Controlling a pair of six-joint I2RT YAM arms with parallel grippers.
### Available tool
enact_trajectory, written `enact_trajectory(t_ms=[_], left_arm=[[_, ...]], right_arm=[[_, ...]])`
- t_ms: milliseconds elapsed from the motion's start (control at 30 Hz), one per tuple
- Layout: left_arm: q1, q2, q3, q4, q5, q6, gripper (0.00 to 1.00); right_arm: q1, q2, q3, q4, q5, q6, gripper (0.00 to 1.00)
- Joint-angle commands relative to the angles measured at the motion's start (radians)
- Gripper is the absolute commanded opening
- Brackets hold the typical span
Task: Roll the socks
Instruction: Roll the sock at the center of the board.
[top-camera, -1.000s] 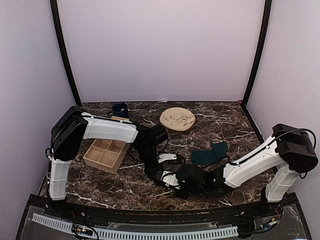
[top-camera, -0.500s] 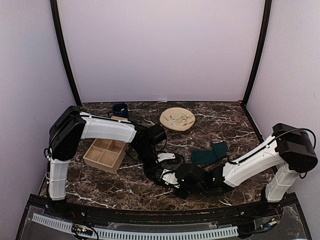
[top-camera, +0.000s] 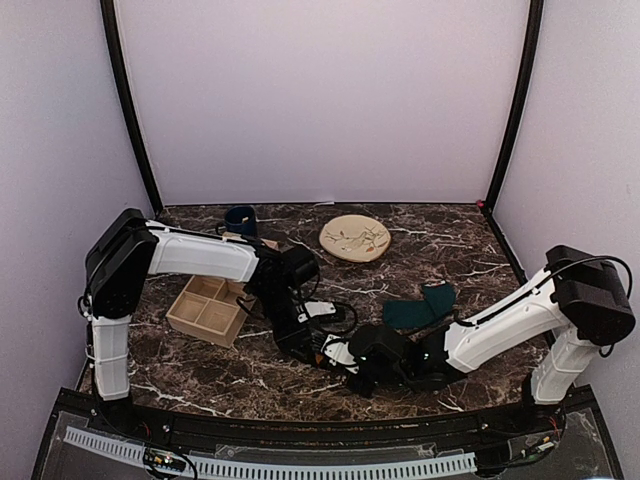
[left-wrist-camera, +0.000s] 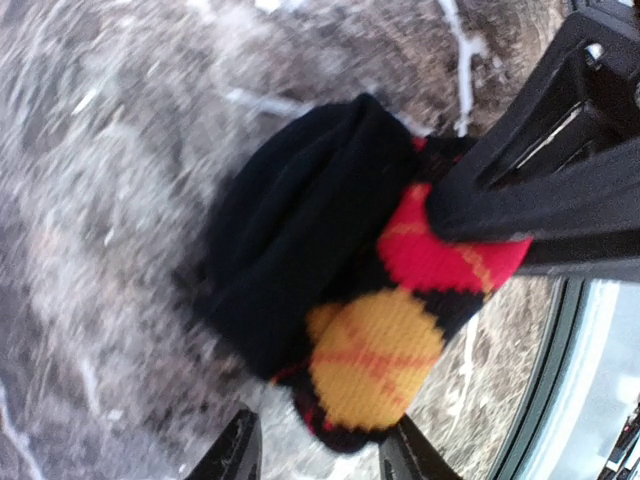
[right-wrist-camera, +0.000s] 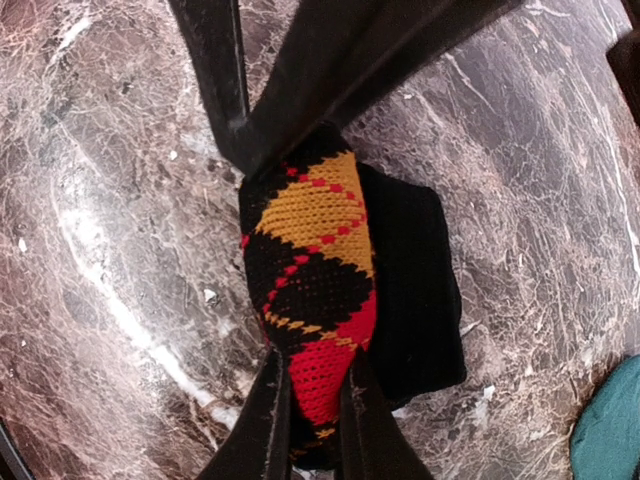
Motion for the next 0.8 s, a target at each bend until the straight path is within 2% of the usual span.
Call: enact_trajectory(t_ms=[0,233,567,767], left_arm=[[0.033,-0.084,-0.038,0.019,-0.045,-0.017,0.42],[0.053,-0.146,-0.08,0.081,-0.006,-0.036,0.43],[0.055,-0.215,-0.166,0.193,-0.074,-0.056,0.43],[0.054,-0.264,-0.234,0.278,-0.167,-0.077,0.43]], right_arm=[[-0.017,0.022,0.014,-0.115,-0.056,0.053,0.02],[-0.049,0.032,0.048,-0.153,-0.14,0.118,0.02],[-0.151,0.035,0.063,-0.181,-0.332,0.222,0.02],[-0.194,0.043,0.06,-0.17,-0.434,0.275,0.02]])
